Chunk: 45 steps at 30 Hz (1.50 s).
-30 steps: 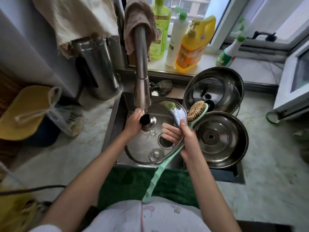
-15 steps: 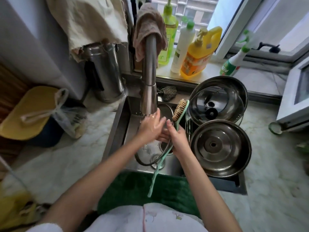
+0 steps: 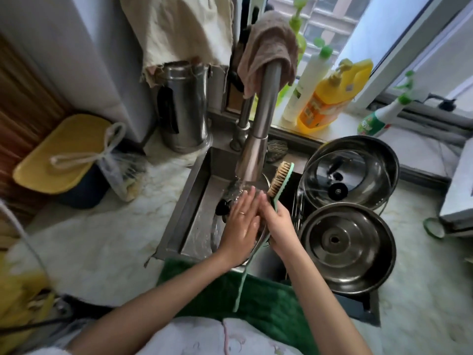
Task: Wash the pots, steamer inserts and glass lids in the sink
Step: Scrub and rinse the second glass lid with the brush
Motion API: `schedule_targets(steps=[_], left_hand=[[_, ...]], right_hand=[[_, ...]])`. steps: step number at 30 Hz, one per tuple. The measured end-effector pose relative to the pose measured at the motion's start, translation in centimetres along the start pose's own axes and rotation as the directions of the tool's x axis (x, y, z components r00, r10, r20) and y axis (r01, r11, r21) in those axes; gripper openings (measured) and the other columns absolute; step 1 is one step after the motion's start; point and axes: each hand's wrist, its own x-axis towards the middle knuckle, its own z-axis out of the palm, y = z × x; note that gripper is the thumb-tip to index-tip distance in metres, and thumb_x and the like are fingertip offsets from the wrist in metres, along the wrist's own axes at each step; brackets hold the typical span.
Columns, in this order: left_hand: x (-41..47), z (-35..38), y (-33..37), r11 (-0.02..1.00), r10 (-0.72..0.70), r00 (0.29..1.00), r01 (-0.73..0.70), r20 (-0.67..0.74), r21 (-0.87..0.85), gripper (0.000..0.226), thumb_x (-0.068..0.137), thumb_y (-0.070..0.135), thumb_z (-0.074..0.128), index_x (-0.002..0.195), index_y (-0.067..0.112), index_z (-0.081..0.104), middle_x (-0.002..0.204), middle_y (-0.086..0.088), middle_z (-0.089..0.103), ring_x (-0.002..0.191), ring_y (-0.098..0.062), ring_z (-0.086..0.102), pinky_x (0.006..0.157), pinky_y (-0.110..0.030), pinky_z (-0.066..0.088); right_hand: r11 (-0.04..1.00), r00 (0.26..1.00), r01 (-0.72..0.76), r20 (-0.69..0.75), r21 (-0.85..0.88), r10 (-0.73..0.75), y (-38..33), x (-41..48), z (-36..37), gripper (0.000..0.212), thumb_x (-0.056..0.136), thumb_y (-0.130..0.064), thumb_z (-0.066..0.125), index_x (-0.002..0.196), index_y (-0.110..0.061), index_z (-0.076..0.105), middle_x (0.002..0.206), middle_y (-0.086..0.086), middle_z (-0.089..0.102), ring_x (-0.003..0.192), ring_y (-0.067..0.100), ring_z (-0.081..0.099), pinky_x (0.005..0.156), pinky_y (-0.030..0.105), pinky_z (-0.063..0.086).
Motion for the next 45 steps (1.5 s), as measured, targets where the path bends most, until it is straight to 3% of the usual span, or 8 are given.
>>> schedule_targets(steps=[7, 13, 20, 26, 33, 37, 41, 45], left_hand=[[6.5, -0.7, -1.6, 0.873, -0.463, 0.88, 0.431, -0.108, -0.227, 0.044, 0.101, 0.027, 0.031, 0.121, -0.004, 0.054, 0.13, -0.022, 0.053, 0.126, -0.034, 0.046, 0.105, -0.041, 0.034], [-1.4, 0.7, -0.9, 0.995, -0.027, 0.999, 0.024, -0.029, -0.096, 0.052, 0.097, 0.043, 0.016, 0.147, 0.033, 0.006, 0.159, 0.011, 0.004, 0.145, -0.003, -0.005, 0.119, -0.029, -0.001], [5.7, -1.5, -0.4, 0.907, -0.413, 0.895, 0.388, -0.166, -0.166, 0.07, 0.086, 0.05, 0.02, 0.127, 0.005, 0.055, 0.141, -0.012, 0.048, 0.136, -0.024, 0.037, 0.113, -0.041, 0.027], [-2.6, 0.9, -1.2, 0.997, 0.074, 0.996, -0.074, -0.038, 0.014, 0.05, 0.098, 0.031, 0.02, 0.148, 0.032, 0.018, 0.157, 0.014, 0.013, 0.146, -0.005, 0.006, 0.119, -0.025, 0.001], [1.5, 0.1, -3.1, 0.793, -0.603, 0.798, 0.595, -0.024, -0.131, 0.048, 0.101, 0.034, 0.027, 0.147, 0.021, 0.028, 0.154, -0.002, 0.03, 0.139, -0.021, 0.031, 0.112, -0.038, 0.028], [4.8, -1.3, -2.5, 0.752, -0.654, 0.757, 0.648, -0.011, -0.123, 0.046, 0.101, 0.031, 0.025, 0.146, 0.021, 0.034, 0.145, -0.006, 0.045, 0.124, -0.028, 0.049, 0.1, -0.039, 0.041], [1.9, 0.7, 0.5, 0.882, -0.47, 0.882, 0.467, -0.03, -0.065, 0.048, 0.102, 0.03, 0.025, 0.149, 0.022, 0.027, 0.153, 0.006, 0.029, 0.138, -0.016, 0.032, 0.113, -0.038, 0.029], [5.4, -0.7, -0.7, 0.711, -0.686, 0.727, 0.677, 0.023, -0.19, 0.041, 0.1, 0.027, 0.027, 0.129, 0.01, 0.051, 0.134, -0.012, 0.054, 0.112, -0.025, 0.053, 0.091, -0.034, 0.039]], right_hand=[[0.994, 1.0, -0.004, 0.009, -0.105, 0.005, 0.7, 0.2, 1.6, 0.017, 0.096, -0.023, 0.051, 0.1, -0.009, 0.06, 0.087, 0.01, 0.068, 0.077, 0.021, 0.071, 0.062, 0.03, 0.058], [0.993, 0.998, 0.041, -0.037, -0.115, -0.045, 0.4, 0.4, 1.3, 0.018, 0.093, -0.027, 0.057, 0.099, -0.012, 0.065, 0.102, 0.015, 0.071, 0.097, 0.024, 0.068, 0.086, 0.034, 0.054], [0.999, 0.999, -0.008, -0.038, -0.053, 0.006, 0.2, -0.5, 2.4, 0.019, 0.096, -0.027, 0.05, 0.098, -0.012, 0.06, 0.082, 0.006, 0.068, 0.074, 0.018, 0.069, 0.06, 0.028, 0.056], [0.971, 0.977, -0.046, -0.191, 0.233, 0.092, -0.4, -0.2, 0.4, 0.029, 0.093, -0.031, 0.054, 0.11, -0.008, 0.053, 0.094, 0.013, 0.072, 0.082, 0.022, 0.071, 0.074, 0.031, 0.058], [0.886, 0.951, 0.077, -0.3, 0.457, 0.072, -1.5, -2.1, -0.7, 0.021, 0.099, -0.022, 0.047, 0.112, -0.008, 0.041, 0.083, 0.022, 0.072, 0.066, 0.025, 0.071, 0.059, 0.031, 0.06], [0.871, 0.937, 0.139, -0.348, 0.472, 0.039, -2.9, -3.3, -1.3, 0.026, 0.099, -0.021, 0.047, 0.118, -0.005, 0.043, 0.078, 0.02, 0.072, 0.061, 0.024, 0.071, 0.056, 0.03, 0.059], [0.876, 0.923, 0.14, -0.381, 0.462, 0.053, -3.8, -3.6, -1.8, 0.018, 0.098, -0.023, 0.047, 0.108, -0.008, 0.047, 0.077, 0.019, 0.072, 0.062, 0.024, 0.071, 0.06, 0.032, 0.059], [0.894, 0.915, 0.151, -0.402, 0.423, 0.036, -4.0, -4.9, -1.4, 0.008, 0.098, -0.019, 0.049, 0.096, -0.012, 0.049, 0.079, 0.022, 0.071, 0.061, 0.024, 0.071, 0.06, 0.032, 0.059]])
